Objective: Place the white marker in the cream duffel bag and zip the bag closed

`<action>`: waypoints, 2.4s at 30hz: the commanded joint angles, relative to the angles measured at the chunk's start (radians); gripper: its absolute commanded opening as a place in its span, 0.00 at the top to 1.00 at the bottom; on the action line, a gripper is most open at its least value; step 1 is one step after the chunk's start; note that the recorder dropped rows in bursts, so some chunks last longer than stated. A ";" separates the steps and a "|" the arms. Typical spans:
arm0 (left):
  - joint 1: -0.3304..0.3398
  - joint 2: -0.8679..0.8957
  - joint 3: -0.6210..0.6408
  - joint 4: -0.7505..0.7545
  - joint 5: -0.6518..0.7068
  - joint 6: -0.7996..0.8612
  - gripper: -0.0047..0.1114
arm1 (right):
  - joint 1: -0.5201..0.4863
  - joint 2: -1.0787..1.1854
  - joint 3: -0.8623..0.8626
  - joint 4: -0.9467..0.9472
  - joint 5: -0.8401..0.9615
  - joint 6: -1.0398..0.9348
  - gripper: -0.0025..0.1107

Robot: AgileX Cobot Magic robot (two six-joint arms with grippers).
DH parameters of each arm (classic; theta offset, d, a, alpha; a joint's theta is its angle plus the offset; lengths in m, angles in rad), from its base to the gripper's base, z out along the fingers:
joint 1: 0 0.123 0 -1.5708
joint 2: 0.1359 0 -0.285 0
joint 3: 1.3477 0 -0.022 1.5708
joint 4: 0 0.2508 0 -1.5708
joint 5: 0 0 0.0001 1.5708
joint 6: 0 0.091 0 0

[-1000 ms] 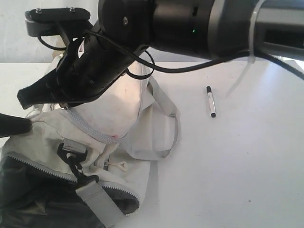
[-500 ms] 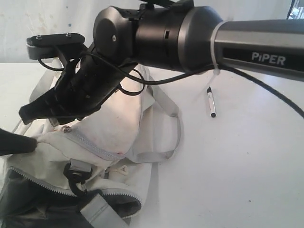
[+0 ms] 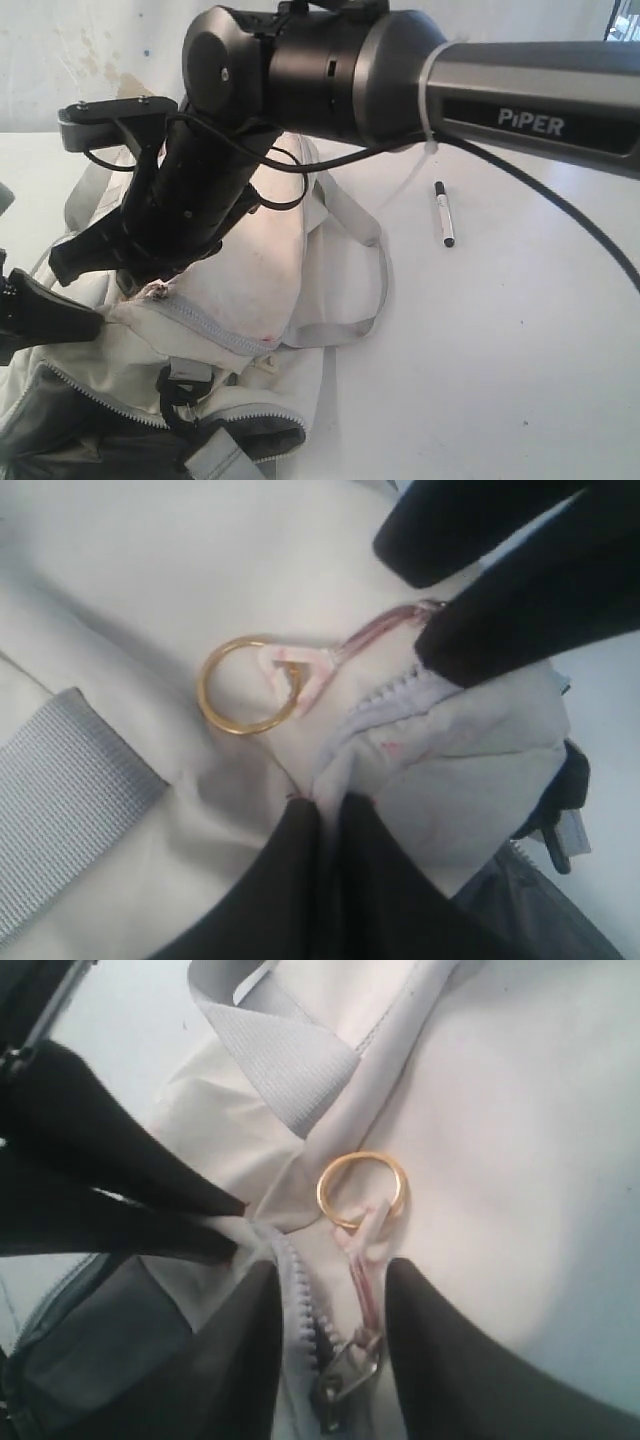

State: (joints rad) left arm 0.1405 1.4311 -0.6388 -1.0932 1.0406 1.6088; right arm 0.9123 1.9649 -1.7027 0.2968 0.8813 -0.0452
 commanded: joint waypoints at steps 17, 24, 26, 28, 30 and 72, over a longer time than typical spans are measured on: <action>-0.005 -0.034 0.000 0.029 0.028 -0.013 0.96 | -0.007 0.199 -0.218 -0.040 0.107 -0.027 0.69; -0.005 -0.034 0.000 0.029 0.027 -0.016 0.96 | -0.007 0.223 -0.223 -0.075 0.059 -0.014 0.75; -0.005 -0.034 0.000 0.029 0.027 -0.016 0.96 | -0.007 0.223 -0.223 -0.106 0.089 0.016 0.80; -0.005 -0.034 0.000 0.029 0.027 -0.016 0.96 | -0.007 0.223 -0.223 -0.140 0.111 0.027 0.85; -0.005 -0.034 0.000 0.029 0.025 -0.016 0.96 | -0.007 0.223 -0.223 -0.153 0.111 0.027 0.92; -0.005 -0.034 0.000 0.040 0.011 -0.039 0.96 | -0.025 0.239 -0.280 -0.007 0.160 0.000 0.45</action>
State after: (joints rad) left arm 0.1405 1.4077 -0.6388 -1.0566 1.0420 1.5743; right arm 0.8894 2.1914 -1.9801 0.2860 1.0045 -0.0297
